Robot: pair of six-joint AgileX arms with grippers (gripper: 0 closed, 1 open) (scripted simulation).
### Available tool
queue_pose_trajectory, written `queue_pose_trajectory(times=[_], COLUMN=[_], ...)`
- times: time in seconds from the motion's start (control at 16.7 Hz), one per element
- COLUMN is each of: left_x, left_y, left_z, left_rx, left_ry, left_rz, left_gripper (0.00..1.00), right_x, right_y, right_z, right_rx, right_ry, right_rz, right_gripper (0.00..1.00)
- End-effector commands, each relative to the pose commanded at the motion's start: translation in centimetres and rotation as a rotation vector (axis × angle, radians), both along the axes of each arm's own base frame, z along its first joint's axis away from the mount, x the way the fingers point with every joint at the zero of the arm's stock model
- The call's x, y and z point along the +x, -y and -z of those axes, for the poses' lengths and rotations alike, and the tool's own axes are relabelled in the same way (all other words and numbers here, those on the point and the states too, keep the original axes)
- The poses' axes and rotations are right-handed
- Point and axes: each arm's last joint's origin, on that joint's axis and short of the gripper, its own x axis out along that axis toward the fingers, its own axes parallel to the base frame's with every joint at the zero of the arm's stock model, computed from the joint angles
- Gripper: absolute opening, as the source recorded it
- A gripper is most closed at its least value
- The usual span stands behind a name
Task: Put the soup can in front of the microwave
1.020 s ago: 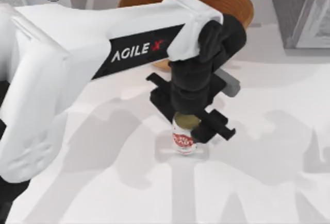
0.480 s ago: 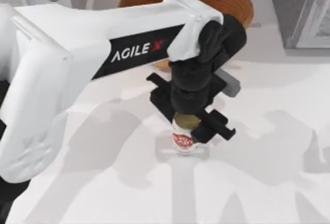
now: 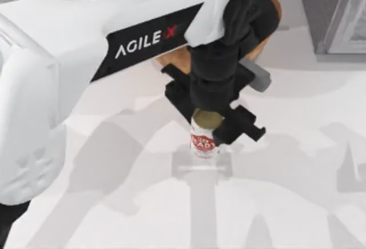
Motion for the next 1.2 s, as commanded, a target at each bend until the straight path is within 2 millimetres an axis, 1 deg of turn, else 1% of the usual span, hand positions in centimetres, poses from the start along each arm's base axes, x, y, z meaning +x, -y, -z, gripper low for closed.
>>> queue_pose_trajectory(times=[0.24, 0.3, 0.42, 0.54, 0.66, 0.78, 0.9, 1.02, 1.14, 1.2], left_x=[0.1, 0.2, 0.9, 2.3, 4.2, 6.3, 8.4, 10.0, 10.7, 10.9], left_y=[0.0, -0.4, -1.9, -4.5, -8.2, -12.7, -18.3, -24.8, -30.8, -33.3], left_z=[0.2, 0.1, -0.3, -0.9, -1.2, -1.3, -1.2, -1.0, -0.9, -0.8], left_rx=[0.005, 0.010, 0.030, 0.056, 0.079, 0.091, 0.089, 0.072, 0.048, 0.036], left_ry=[-0.004, -0.008, -0.025, -0.050, -0.079, -0.103, -0.117, -0.113, -0.089, -0.071], left_rz=[0.000, -0.005, -0.033, -0.085, -0.162, -0.252, -0.365, -0.499, -0.622, -0.671], left_gripper=[0.00, 0.00, 0.00, 0.00, 0.00, 0.00, 0.00, 0.00, 0.00, 0.00], right_x=[0.0, 0.0, 0.0, 0.0, 0.0, 0.0, 0.0, 0.0, 0.0, 0.0], right_y=[0.0, 0.0, 0.0, 0.0, 0.0, 0.0, 0.0, 0.0, 0.0, 0.0], right_z=[0.0, 0.0, 0.0, 0.0, 0.0, 0.0, 0.0, 0.0, 0.0, 0.0], right_rx=[0.000, 0.000, 0.000, 0.000, 0.000, 0.000, 0.000, 0.000, 0.000, 0.000], right_ry=[0.000, 0.000, 0.000, 0.000, 0.000, 0.000, 0.000, 0.000, 0.000, 0.000], right_rz=[0.000, 0.000, 0.000, 0.000, 0.000, 0.000, 0.000, 0.000, 0.000, 0.000], right_gripper=[1.00, 1.00, 1.00, 1.00, 1.00, 1.00, 1.00, 1.00, 1.00, 1.00])
